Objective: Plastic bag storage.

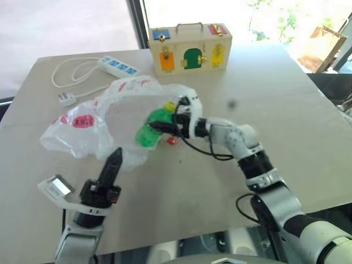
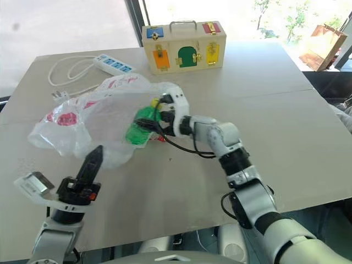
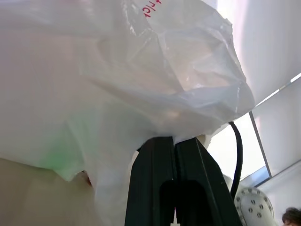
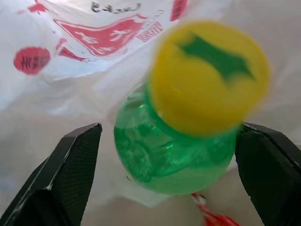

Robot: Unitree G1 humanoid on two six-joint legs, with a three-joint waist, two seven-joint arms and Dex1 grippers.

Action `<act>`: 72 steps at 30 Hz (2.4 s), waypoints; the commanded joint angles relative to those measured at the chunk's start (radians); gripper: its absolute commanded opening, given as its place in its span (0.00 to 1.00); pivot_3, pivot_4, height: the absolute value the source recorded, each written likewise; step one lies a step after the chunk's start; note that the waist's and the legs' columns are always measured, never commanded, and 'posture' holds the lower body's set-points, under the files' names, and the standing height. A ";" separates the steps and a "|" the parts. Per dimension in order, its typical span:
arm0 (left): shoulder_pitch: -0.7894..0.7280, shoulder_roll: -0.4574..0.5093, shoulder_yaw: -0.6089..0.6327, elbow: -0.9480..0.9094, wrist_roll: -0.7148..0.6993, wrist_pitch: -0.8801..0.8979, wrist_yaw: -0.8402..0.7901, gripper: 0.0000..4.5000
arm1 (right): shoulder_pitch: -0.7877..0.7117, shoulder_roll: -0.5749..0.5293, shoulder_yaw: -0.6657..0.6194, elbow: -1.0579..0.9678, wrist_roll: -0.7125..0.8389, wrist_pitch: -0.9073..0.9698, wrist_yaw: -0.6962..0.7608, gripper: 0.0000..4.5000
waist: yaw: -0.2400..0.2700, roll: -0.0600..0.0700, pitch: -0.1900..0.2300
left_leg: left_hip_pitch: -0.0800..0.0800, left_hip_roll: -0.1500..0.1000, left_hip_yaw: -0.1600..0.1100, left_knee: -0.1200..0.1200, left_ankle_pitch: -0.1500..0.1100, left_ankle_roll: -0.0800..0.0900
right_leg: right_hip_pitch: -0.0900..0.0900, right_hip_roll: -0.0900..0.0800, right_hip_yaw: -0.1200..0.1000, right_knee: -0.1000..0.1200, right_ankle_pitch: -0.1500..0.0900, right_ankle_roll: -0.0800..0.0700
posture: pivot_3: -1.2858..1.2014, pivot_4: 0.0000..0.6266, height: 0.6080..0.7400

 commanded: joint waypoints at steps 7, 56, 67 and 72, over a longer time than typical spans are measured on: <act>-0.011 0.018 -0.023 -0.008 0.000 0.042 0.006 0.00 | -0.132 0.206 0.001 0.130 -0.125 -0.098 -0.077 0.99 | -0.007 0.000 0.000 | 0.001 0.005 0.000 -0.001 0.000 0.000 | -0.001 0.006 0.001 0.001 0.001 -0.002 | 0.52 0.24 1.00; 0.140 -0.004 0.062 0.001 -0.014 0.041 -0.021 0.00 | -0.002 -0.015 0.225 0.122 -0.564 -0.390 0.170 0.18 | 0.000 -0.003 0.000 | 0.001 0.004 0.000 0.000 0.001 -0.002 | 0.000 0.004 0.000 0.000 -0.001 -0.007 | 0.52 0.24 1.00; 0.151 -0.012 0.067 -0.009 -0.009 0.038 -0.021 0.00 | -0.103 -0.185 0.189 0.013 -0.571 -0.364 0.331 0.18 | 0.002 -0.003 0.000 | 0.001 0.004 0.000 0.000 0.001 -0.002 | 0.000 0.004 0.000 -0.001 -0.001 -0.007 | 0.52 0.24 1.00; 0.147 -0.004 0.068 -0.005 -0.009 0.043 -0.027 0.00 | -0.124 -0.130 0.166 -0.008 -0.539 -0.334 0.314 0.18 | -0.006 -0.003 0.000 | 0.001 0.005 0.001 0.000 0.001 -0.002 | 0.000 0.005 0.001 0.000 -0.001 -0.007 | 0.52 0.24 1.00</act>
